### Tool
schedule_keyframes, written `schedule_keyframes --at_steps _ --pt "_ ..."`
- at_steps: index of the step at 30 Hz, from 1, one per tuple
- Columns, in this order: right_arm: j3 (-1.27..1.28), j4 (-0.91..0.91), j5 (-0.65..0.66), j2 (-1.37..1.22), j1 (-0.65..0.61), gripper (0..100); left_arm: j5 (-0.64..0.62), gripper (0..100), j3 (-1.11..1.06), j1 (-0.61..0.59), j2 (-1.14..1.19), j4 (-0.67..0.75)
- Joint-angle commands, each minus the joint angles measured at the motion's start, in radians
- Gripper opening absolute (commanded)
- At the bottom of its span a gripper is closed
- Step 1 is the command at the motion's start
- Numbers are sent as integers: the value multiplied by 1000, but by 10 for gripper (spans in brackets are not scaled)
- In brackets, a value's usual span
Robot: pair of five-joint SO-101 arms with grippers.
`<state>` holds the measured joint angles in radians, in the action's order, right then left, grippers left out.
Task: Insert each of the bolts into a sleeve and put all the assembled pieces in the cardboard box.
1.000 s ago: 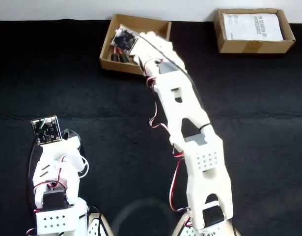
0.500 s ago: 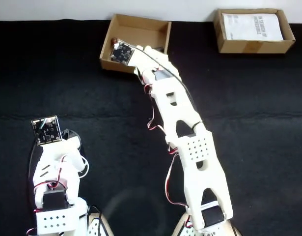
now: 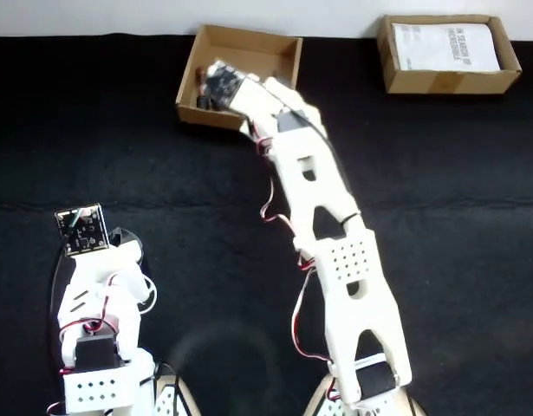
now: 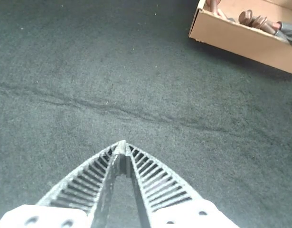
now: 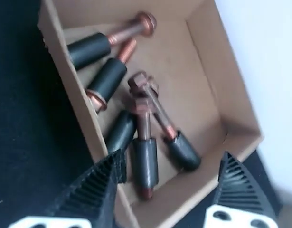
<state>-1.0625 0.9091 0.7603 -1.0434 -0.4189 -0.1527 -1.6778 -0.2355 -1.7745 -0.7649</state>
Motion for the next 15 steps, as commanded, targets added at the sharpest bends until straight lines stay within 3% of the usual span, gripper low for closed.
schedule_keyframes --at_steps 1,6,11,15 --pt "-173 157 -216 140 4 286 9 17 -16 19 -42 0" --pt "-395 381 -399 180 8 286 9 17 -16 38 -36 0" --pt "-657 644 -404 191 8 286 9 17 -16 58 -35 -2" --pt "-713 699 -402 251 45 286 9 17 -16 105 -30 -5"
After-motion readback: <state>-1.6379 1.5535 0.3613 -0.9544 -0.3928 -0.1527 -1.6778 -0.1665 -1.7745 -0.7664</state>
